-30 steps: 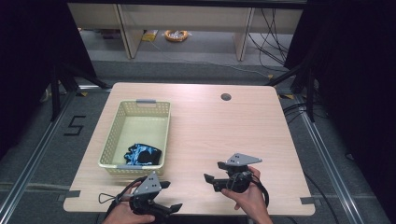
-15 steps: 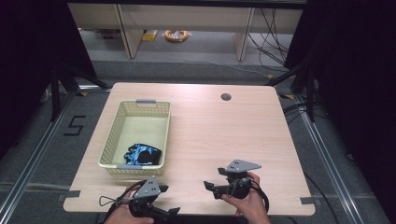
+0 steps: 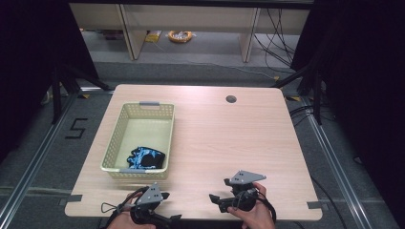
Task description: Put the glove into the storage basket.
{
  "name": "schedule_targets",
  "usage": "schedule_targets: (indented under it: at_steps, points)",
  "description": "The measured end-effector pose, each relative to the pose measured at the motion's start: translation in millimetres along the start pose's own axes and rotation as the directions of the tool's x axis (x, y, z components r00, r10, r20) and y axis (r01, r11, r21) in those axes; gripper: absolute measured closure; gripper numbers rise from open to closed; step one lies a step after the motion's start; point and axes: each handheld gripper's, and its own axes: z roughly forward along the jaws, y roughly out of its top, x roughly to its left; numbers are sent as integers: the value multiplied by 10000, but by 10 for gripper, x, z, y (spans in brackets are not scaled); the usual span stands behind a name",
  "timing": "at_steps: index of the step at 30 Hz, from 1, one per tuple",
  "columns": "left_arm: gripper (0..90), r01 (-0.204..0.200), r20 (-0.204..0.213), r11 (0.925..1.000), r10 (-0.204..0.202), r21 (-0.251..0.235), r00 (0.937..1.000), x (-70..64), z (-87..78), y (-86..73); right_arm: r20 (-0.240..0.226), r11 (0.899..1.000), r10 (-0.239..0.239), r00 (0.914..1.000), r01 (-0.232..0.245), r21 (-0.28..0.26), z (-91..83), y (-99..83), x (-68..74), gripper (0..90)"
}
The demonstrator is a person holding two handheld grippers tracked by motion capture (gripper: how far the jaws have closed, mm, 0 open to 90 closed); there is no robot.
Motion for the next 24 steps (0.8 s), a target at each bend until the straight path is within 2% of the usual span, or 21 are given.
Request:
schedule_targets:
  at_steps: [1,2,4,10,11,13,15,16,17,19,21,22,24]
  points:
    - [153,-126,-157,9998,128,136,9998,10,-1,-6,0,10000,0,10000,0,0,0,0,0,210]
    - [153,-86,-141,9999,88,103,9999,6,-4,-12,101,9994,-326,9994,327,-111,4,-11,-19,208]
    - [153,-60,-123,9999,62,127,9999,4,-9,-25,161,9997,-256,9995,256,-33,-10,-37,1,204]
    - [153,-99,-165,9999,100,68,9998,10,-20,-51,68,9983,-557,9984,555,189,-22,-112,31,188]
    - [154,195,-234,9998,-193,87,9995,-2,-20,-66,-126,9978,-543,9984,547,376,-18,-138,37,179]
    - [154,283,-195,9996,-282,31,9994,-15,-21,-72,28,9974,-569,9984,568,437,-21,-164,53,176]
    - [154,329,-196,9995,-328,13,9993,-18,-22,-71,-67,9967,-708,9975,711,395,-10,-175,49,176]
    - [154,60,-331,9998,-53,209,9994,4,-32,-71,7,9973,-522,9986,521,517,-22,-183,64,175]
    - [154,-88,-276,9997,94,208,9996,11,-35,-68,-76,9970,-622,9980,625,467,-11,-198,59,174]
    - [154,-102,-300,9996,110,246,9995,14,-36,-69,-111,9955,-793,9968,797,519,-4,-204,52,173]
    - [154,114,-367,9998,-107,178,9993,11,-22,-76,-53,9944,-896,9960,897,550,-7,-205,54,173]
    - [154,-13,-376,9998,19,183,9993,21,-21,-75,80,9948,-837,9965,831,595,-10,-209,57,173]
    - [154,295,-291,9995,-292,84,9992,11,-8,-81,152,9946,-806,9966,795,661,-5,-214,54,172]
